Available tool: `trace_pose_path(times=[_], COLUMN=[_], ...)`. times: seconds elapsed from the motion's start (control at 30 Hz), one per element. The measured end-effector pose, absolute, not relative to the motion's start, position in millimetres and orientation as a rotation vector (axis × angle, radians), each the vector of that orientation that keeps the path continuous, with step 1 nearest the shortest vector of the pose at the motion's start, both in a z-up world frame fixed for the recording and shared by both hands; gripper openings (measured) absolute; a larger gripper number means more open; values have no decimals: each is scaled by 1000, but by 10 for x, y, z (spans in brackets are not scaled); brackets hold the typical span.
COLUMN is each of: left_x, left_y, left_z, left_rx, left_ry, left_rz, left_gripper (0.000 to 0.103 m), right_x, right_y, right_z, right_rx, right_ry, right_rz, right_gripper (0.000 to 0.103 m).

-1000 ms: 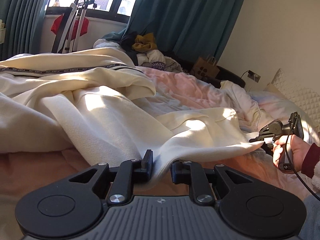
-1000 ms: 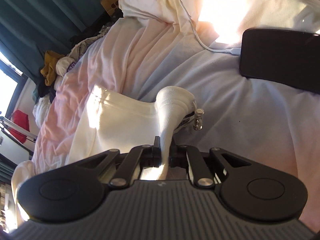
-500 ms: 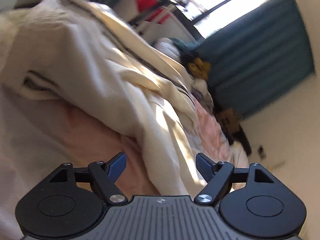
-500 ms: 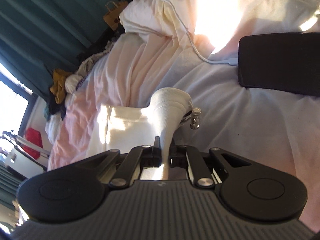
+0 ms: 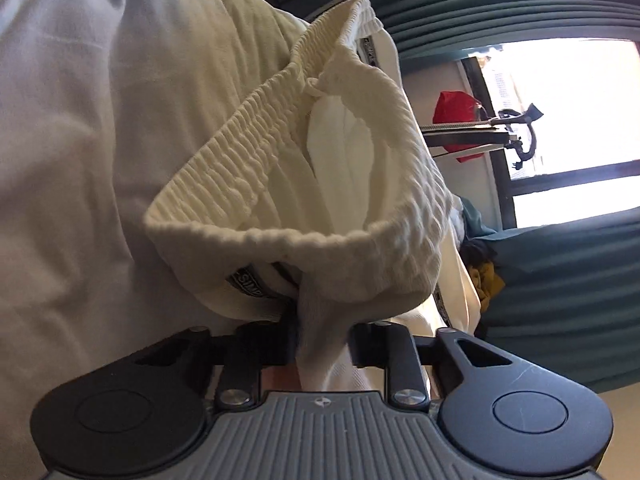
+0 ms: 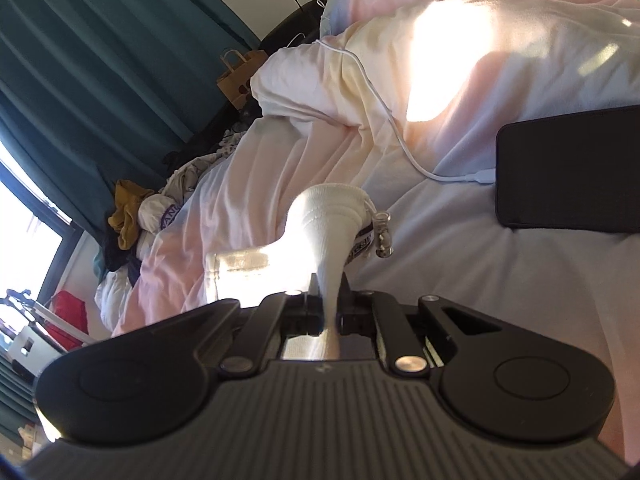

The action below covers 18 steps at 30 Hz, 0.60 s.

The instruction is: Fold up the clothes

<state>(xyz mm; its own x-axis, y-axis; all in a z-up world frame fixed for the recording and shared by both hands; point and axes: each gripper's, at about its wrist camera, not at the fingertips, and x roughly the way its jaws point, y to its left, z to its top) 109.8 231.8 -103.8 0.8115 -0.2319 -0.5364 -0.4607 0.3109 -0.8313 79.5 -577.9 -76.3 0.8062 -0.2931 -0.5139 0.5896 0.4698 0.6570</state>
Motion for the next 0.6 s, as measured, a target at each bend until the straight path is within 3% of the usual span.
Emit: trace_pose_path(times=[0.07,0.27,0.5,0.6], left_x=[1040,693,424,339], left_y=[2407,2785,3107,3201], left_z=[-946,-351,41,68], left_rx=[-1269,-1196,-1168,-1176], left_ry=[623,510,546,580], left_rz=[178,220,194,192], left_gripper=[10,9,8,8], right_x=[775,662,418,262], right_y=[-5802,-5866,-6005,-5966], right_z=[-765,-720,-922,-782], right_rx=[959,1020,1180,1186], right_ry=[326,269,362,264], right_rz=[-547,-536,-593,-540], right_gripper=[8,8,8,8])
